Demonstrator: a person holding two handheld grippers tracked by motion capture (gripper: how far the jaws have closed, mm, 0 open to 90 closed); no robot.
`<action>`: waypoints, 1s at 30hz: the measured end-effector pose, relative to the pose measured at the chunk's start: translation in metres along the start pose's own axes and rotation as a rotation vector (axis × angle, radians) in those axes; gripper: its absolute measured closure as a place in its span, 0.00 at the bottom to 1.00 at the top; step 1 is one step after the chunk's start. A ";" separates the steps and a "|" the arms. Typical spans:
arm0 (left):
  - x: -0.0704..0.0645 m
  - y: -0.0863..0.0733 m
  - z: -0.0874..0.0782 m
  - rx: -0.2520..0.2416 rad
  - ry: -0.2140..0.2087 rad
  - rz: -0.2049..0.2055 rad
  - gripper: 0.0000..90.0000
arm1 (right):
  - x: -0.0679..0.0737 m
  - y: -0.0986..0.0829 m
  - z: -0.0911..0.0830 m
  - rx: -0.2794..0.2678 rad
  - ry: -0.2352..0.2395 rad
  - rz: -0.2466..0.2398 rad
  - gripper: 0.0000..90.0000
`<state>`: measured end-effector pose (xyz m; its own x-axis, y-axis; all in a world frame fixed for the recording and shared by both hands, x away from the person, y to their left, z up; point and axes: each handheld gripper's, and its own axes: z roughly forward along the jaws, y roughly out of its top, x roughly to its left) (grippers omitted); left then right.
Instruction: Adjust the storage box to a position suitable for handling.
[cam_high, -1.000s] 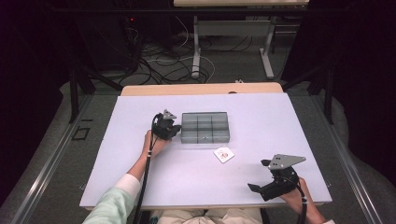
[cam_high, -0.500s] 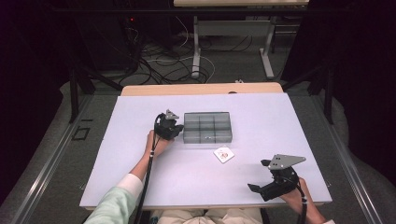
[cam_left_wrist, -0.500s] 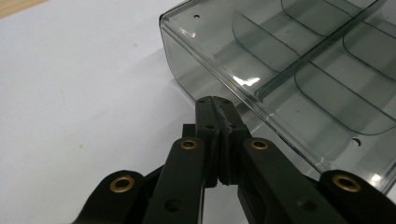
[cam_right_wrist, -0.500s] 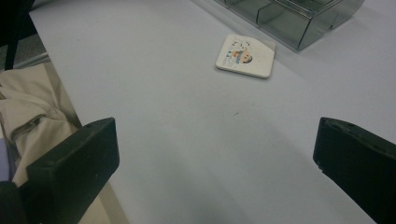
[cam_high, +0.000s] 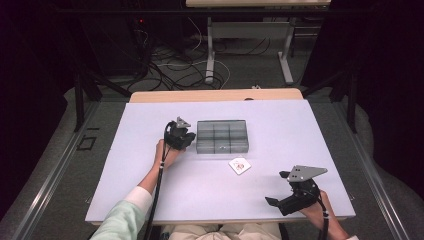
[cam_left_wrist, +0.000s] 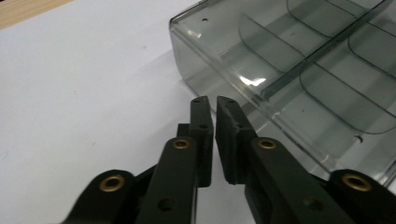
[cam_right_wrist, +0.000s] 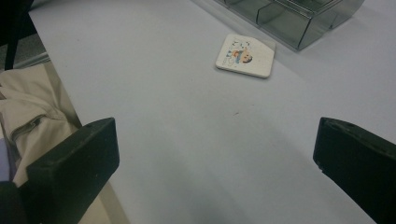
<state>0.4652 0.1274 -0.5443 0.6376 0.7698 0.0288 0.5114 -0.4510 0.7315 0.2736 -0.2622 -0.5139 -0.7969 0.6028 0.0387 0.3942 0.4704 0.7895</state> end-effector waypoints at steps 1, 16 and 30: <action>0.001 -0.001 -0.002 -0.003 0.013 -0.007 0.89 | 0.001 0.000 -0.001 0.002 0.000 0.013 0.00; 0.005 -0.025 -0.053 0.071 0.048 -0.027 0.17 | 0.000 -0.001 -0.002 -0.013 -0.008 0.009 0.00; -0.035 -0.058 -0.091 0.124 0.055 0.031 0.00 | 0.000 -0.001 -0.001 -0.009 -0.006 0.018 0.00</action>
<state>0.3611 0.1678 -0.5259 0.6232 0.7769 0.0902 0.5614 -0.5246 0.6400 0.2727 -0.2639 -0.5143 -0.7871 0.6149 0.0494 0.4042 0.4536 0.7943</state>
